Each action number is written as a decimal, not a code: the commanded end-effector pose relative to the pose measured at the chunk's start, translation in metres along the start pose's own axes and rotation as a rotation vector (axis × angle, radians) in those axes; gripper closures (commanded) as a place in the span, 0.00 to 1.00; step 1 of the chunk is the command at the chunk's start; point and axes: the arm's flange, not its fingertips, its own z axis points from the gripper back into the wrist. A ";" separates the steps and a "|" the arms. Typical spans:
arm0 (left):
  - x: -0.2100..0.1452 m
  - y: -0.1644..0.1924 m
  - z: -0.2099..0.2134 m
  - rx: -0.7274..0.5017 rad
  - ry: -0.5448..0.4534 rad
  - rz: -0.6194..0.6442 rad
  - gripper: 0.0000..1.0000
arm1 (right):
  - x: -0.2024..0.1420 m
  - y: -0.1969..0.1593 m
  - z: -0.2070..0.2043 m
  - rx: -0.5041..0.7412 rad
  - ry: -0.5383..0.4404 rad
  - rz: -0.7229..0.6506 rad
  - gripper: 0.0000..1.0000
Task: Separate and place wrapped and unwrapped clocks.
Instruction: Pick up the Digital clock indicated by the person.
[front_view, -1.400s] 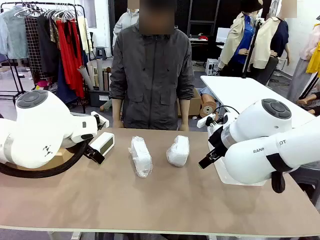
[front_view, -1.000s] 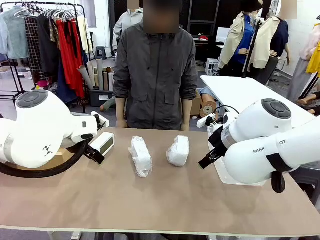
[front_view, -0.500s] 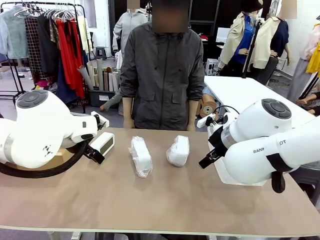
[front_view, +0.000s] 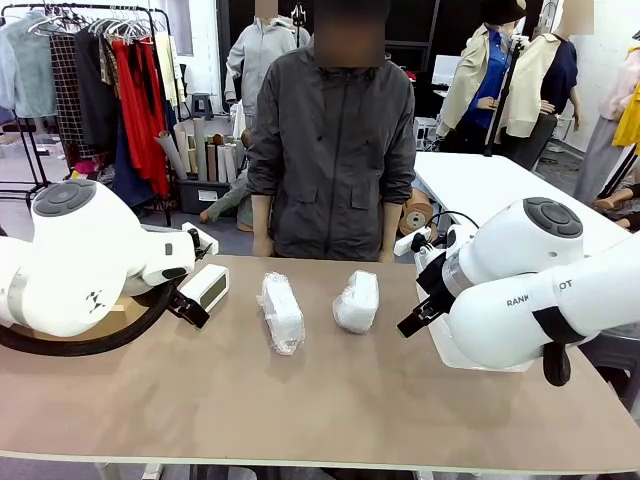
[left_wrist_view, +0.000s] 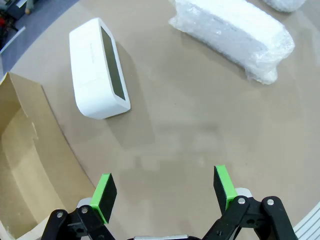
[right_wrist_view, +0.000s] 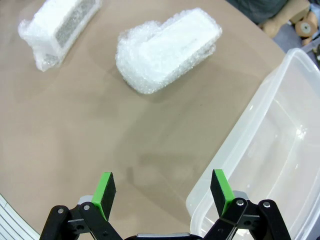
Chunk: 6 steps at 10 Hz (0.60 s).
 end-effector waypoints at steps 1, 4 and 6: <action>0.000 0.000 0.000 0.000 0.000 0.000 0.00 | 0.000 0.000 0.000 0.000 0.000 -0.001 0.00; 0.000 0.000 0.000 0.000 0.000 0.000 0.00 | 0.000 0.000 0.000 0.000 0.000 -0.001 0.00; 0.000 0.001 0.005 -0.065 0.039 -0.007 0.00 | 0.000 0.000 0.000 0.000 0.000 0.000 0.00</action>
